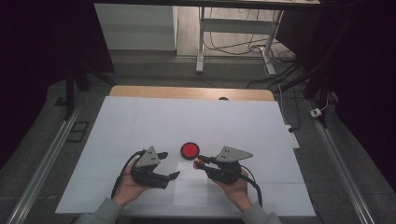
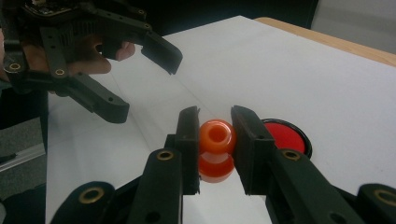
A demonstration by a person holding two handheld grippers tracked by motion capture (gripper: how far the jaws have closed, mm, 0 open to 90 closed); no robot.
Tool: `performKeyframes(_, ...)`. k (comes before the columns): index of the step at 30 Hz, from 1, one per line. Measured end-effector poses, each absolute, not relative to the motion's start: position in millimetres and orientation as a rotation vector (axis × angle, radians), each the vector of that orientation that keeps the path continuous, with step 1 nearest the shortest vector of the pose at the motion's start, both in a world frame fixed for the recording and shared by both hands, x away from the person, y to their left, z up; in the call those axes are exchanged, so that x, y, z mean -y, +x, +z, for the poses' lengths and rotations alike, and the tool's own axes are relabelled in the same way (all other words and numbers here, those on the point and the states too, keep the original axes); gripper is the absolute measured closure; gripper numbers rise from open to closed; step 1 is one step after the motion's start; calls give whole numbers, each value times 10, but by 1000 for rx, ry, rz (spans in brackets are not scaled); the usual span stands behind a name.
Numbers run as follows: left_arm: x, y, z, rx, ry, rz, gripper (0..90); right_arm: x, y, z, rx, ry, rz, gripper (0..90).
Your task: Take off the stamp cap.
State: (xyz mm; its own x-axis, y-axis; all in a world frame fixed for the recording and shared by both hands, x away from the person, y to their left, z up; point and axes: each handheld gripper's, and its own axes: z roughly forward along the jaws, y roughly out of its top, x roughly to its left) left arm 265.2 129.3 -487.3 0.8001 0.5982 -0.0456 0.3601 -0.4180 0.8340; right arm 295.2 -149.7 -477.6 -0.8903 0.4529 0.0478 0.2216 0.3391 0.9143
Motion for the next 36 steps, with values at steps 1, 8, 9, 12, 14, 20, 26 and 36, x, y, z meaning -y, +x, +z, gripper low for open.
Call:
performKeyframes(1, -1282, 2654, -4871, -707, 2053, 321, 197, 1497, 2951, -4776, -2386, 612, 1578, 716)
performKeyframes(8, -1224, 2669, -4865, -696, 2058, 319, 198, 1493, 2950, -4773, -2385, 608, 1580, 716)
performKeyframes(9, -1220, 2672, -4864, -694, 2059, 319, 198, 1491, 2950, -4774, -2385, 608, 1579, 717)
performKeyframes(12, -1204, 2679, -4864, -694, 2059, 318, 199, 1487, 2949, -4775, -2387, 605, 1579, 717)
performKeyframes(14, -1192, 2681, -4864, -692, 2060, 315, 199, 1485, 2949, -4776, -2386, 605, 1578, 716)
performKeyframes(20, -1144, 2688, -4861, -681, 2066, 314, 200, 1481, 2947, -4774, -2386, 602, 1578, 717)
performKeyframes(26, -1084, 2699, -4860, -669, 2071, 311, 204, 1479, 2946, -4774, -2386, 600, 1577, 716)
performKeyframes(36, -987, 2714, -4877, -649, 2088, 305, 216, 1467, 2941, -4777, -2386, 595, 1577, 716)
